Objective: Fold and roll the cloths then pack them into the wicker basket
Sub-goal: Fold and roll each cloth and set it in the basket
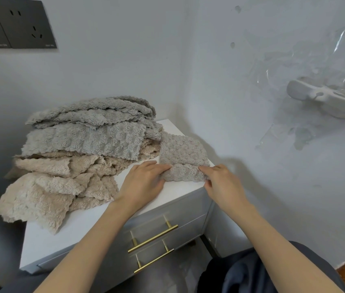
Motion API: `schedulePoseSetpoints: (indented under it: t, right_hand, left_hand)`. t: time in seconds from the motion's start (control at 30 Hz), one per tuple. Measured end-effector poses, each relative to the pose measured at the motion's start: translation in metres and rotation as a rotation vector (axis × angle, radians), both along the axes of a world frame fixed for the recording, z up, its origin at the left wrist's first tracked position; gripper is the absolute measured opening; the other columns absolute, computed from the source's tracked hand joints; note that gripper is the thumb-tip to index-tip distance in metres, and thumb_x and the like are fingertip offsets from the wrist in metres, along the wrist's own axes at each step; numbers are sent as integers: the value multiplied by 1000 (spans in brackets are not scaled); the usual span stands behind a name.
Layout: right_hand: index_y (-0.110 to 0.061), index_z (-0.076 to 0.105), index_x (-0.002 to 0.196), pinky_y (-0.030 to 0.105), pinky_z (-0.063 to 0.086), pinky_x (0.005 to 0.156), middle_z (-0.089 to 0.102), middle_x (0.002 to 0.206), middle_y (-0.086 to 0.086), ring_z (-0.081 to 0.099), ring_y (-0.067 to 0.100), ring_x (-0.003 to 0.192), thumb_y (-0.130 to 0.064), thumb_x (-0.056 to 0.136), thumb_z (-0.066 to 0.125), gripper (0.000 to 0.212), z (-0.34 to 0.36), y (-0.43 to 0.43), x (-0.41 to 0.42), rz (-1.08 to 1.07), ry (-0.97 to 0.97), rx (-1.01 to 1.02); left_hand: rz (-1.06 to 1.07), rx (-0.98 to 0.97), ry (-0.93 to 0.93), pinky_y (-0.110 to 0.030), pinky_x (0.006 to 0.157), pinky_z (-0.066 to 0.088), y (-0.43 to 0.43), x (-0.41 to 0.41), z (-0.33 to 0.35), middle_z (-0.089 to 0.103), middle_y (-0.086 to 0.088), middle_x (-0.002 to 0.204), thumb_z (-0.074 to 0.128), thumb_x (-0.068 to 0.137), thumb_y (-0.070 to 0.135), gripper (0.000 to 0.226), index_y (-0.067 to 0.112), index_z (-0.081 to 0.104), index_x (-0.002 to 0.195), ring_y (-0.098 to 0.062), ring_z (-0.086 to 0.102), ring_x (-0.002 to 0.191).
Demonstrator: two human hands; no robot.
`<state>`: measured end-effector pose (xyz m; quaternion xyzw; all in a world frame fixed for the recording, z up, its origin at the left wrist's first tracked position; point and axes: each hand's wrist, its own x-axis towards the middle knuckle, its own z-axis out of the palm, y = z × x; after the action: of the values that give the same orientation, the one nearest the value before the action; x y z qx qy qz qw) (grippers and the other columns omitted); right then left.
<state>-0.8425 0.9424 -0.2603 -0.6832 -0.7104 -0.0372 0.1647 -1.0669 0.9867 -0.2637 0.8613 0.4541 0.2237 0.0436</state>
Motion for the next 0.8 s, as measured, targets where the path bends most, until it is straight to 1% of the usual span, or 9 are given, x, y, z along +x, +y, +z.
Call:
schedulePoseSetpoints:
  t: [0.1,0.17,0.23,0.3,0.4,0.47,0.63,0.73,0.8]
  right_hand:
    - [-20,62,121,33,48,69,68,101,-4,50,22,103,-6,88,45,40,4,0,0,17,120,8]
    - [-15,63,120,34,47,70,64,88,0,55,25,92,-5,91,45,35,9,-1,1,28,291,-11]
    - [-13,63,115,25,42,61,59,72,5,55,23,68,-4,93,46,30,14,0,3,35,491,-44]
    - [-15,61,106,17,34,50,49,62,-1,44,16,56,-7,94,46,21,16,1,7,0,609,-97]
    - [-19,55,99,11,33,51,51,71,-4,47,14,66,-19,95,51,6,16,4,10,-96,744,-158]
    - [-21,55,101,14,36,57,55,78,-6,52,12,74,-28,92,57,12,16,5,11,-160,791,-165]
    - [-21,54,100,35,45,77,60,82,-4,54,22,92,-29,86,63,19,13,3,4,-228,566,1]
    - [-14,62,110,37,44,91,62,105,4,51,25,103,-2,81,60,31,14,-1,-6,-37,324,249]
    - [-9,66,115,36,35,106,64,117,7,56,27,111,13,76,59,46,12,-3,-18,159,208,304]
  left_hand:
    - [-1,6,-35,-35,101,37,0,1,2,63,4,124,52,95,22,38,24,55,132,-16,49,122]
    - [28,-51,-125,-37,98,39,-1,2,4,65,-1,117,51,95,21,34,20,58,128,-20,52,115]
    - [73,-153,-235,-37,92,40,0,3,5,66,-2,105,49,96,24,30,19,60,123,-21,53,106]
    - [97,-231,-284,-35,82,42,0,4,6,64,1,95,47,97,28,26,19,60,117,-19,53,97]
    - [138,-299,-322,-30,70,43,0,7,6,63,4,85,47,97,32,23,18,62,106,-15,57,82]
    - [196,-332,-340,-28,64,41,0,8,6,63,7,82,48,96,35,22,18,62,99,-12,57,77]
    - [340,-319,-341,-25,57,36,0,13,6,58,13,73,53,91,40,20,21,58,86,-7,54,71]
    - [384,-308,-351,-26,57,37,0,18,5,59,11,71,55,89,38,20,20,58,82,-12,56,73]
    - [392,-307,-349,-26,56,37,0,19,6,59,10,70,54,88,38,20,20,57,80,-14,57,72]
